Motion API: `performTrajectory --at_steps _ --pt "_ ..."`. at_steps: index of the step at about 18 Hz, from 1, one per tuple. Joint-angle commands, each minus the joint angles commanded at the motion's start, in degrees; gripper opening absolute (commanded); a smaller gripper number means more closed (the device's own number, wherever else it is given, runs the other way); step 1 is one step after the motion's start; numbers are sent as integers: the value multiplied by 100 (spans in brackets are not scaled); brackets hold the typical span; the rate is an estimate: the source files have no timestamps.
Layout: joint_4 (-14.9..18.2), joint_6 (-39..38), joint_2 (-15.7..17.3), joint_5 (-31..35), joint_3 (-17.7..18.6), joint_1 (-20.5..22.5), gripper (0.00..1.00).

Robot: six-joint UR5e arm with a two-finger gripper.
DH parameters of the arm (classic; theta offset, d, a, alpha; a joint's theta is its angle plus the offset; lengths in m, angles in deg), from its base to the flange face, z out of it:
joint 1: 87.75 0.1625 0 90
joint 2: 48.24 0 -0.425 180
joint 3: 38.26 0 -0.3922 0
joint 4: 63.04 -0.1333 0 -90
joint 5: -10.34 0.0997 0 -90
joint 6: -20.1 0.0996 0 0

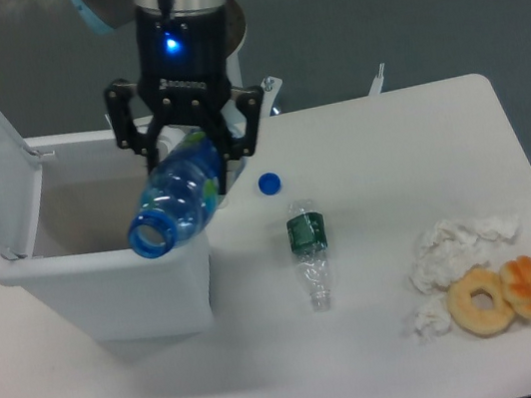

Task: Place the plastic bottle in the trash can
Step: 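Lower the held bottle into the open white bin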

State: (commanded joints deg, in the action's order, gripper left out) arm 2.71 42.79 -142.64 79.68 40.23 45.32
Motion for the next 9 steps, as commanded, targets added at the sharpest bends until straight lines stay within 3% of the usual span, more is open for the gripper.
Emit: performTrajectory --at_steps 4,9 --pt "-62 -396 0 -52 87 -176 31" --pt "-71 -564 193 -255 518 -352 34"
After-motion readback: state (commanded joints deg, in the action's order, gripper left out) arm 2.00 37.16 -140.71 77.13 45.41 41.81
